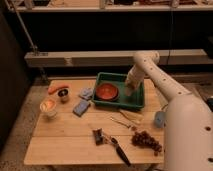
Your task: Wipe tray with eraser
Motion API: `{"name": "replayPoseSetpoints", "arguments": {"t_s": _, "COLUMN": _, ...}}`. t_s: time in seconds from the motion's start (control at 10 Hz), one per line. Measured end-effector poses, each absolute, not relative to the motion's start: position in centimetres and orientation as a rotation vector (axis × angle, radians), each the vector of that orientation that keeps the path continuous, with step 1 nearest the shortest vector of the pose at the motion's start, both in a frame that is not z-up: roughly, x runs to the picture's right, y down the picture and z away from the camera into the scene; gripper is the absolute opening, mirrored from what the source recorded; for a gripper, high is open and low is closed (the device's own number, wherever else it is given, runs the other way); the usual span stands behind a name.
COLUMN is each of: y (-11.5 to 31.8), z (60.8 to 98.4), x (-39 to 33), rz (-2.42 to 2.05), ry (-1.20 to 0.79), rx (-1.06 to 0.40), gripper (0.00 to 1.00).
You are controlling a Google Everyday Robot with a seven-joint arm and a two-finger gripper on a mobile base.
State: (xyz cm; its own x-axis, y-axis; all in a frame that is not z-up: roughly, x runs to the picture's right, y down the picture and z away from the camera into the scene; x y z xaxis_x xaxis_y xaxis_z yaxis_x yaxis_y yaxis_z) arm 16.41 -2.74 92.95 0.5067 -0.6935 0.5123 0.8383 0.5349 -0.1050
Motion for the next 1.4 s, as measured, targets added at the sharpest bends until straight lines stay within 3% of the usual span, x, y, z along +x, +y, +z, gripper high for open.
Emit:
{"name": "replayPoseSetpoints", "arguments": {"t_s": 0.8, "y": 0.4, "z": 91.2, "x": 10.9, "rz": -1.043, "ry": -0.549, "rx": -0.358, "gripper": 0.0}}
{"name": "replayPoseSetpoints", "arguments": {"t_s": 1.4, "y": 2.7, "z": 90.2, "x": 14.4, "rz": -1.05, "ry": -0.498, "rx": -0.408, "gripper": 0.0}}
